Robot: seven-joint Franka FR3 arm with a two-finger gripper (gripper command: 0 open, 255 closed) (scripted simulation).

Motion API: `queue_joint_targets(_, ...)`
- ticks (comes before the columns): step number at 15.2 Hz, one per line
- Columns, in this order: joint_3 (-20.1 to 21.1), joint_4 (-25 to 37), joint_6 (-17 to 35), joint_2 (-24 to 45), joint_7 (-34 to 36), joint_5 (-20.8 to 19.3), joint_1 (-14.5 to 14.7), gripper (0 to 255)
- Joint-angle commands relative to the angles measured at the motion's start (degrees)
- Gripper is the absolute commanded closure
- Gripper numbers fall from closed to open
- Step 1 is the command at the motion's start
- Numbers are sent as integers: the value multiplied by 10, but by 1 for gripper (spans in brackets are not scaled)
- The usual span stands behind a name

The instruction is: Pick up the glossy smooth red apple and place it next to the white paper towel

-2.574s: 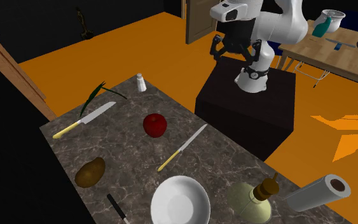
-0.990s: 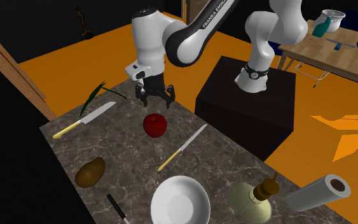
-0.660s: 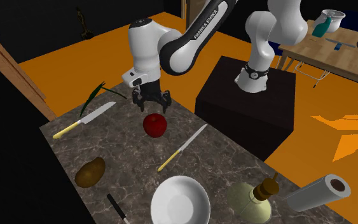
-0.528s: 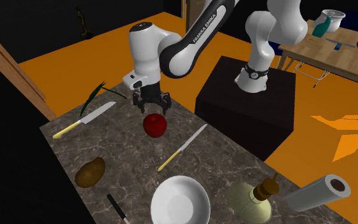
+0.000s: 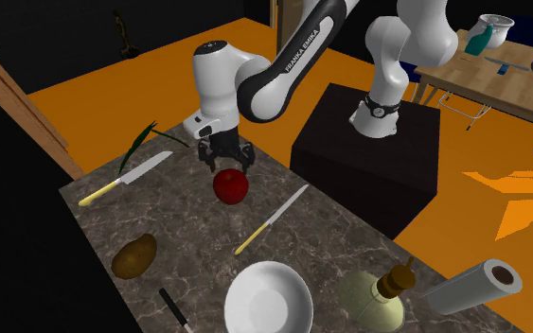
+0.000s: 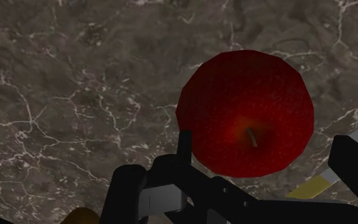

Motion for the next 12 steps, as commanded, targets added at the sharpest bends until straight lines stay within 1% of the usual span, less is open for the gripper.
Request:
queue_joint_targets(1, 0, 0, 0, 0, 0, 0, 0, 0)
queue_joint_targets(2, 0, 0, 0, 0, 0, 0, 0, 255)
queue_joint_targets(12, -2, 0, -5, -5, 3, -4, 2, 255)
